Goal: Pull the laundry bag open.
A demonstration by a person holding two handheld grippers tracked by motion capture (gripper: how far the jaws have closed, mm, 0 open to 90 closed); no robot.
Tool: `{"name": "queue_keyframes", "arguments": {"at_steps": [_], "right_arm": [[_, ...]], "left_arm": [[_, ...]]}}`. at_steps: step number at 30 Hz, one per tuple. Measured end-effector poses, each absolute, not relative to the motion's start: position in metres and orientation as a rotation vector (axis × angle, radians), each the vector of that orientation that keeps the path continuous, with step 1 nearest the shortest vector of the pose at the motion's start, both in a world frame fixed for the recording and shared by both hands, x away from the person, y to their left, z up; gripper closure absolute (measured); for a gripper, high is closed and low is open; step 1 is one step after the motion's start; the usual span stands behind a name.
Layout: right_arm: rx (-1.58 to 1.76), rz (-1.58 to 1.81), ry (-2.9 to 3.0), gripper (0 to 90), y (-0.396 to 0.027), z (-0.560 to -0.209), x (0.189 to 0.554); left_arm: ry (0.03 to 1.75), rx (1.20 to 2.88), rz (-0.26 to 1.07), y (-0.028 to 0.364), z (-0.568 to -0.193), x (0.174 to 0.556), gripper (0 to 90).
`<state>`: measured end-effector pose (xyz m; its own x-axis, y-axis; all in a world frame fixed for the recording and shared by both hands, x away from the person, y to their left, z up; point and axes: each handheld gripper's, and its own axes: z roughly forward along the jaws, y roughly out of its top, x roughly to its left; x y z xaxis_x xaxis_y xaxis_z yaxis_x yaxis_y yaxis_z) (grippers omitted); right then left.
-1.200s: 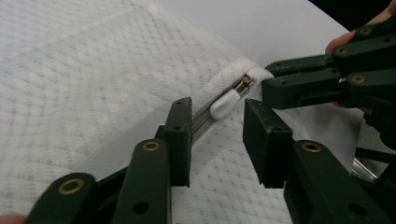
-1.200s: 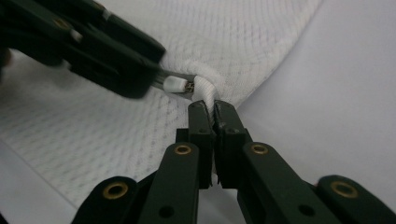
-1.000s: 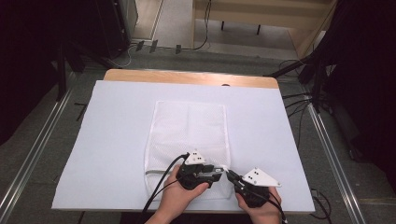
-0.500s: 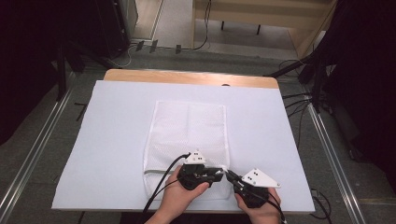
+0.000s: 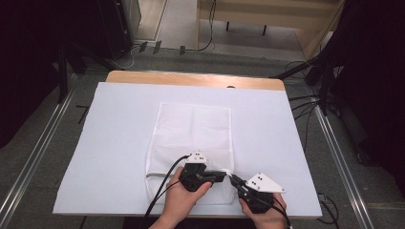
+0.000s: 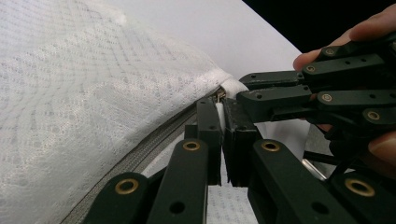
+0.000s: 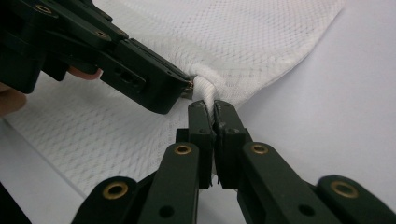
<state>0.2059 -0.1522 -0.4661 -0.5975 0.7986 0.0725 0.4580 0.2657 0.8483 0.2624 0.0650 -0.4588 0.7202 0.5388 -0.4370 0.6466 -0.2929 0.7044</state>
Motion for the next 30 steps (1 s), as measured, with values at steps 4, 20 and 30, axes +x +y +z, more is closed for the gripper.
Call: {"name": "queue_keyframes", "arguments": {"at_steps": [4,20,30], "right_arm": [[1.174,1.252,2.156,88.8,-0.156,-0.464,0.207],[1.208,1.219,2.138,89.1,-0.164,-0.460,0.206],[1.240,1.213,2.105,89.1,-0.173,-0.459,0.207]], "left_arm": [[0.924,1.985,-0.120,0.072,-0.458,0.263,88.0],[1.052,1.956,-0.069,0.136,-0.460,0.260,88.0],[1.218,1.875,0.012,0.212,-0.463,0.255,87.9]]}}
